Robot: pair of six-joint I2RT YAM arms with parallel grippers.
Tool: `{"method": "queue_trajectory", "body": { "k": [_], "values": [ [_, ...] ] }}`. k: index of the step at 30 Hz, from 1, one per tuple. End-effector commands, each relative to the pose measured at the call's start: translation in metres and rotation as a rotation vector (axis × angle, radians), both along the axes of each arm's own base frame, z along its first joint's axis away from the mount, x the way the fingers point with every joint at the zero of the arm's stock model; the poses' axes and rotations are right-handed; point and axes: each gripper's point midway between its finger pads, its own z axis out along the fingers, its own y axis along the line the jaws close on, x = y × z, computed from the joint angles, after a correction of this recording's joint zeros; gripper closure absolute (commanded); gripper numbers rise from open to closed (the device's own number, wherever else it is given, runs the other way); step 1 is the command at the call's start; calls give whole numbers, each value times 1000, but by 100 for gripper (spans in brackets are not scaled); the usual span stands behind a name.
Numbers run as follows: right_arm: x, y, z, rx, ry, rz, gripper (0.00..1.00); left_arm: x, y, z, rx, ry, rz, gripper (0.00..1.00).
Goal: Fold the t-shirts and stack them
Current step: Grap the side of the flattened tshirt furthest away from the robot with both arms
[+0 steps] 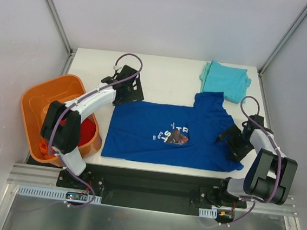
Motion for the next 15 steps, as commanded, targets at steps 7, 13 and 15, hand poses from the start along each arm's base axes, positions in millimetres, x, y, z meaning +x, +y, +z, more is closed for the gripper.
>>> {"method": "queue_trajectory", "body": {
  "k": [7,13,15],
  "values": [
    [47,-7,113,-188,-382,134,3,49,50,-24,307,107,107,13],
    [50,-4,128,-202,-439,158,3,83,61,-43,287,137,148,25],
    [50,-4,126,-202,-431,162,3,90,65,-44,291,135,170,26]
  ]
}}
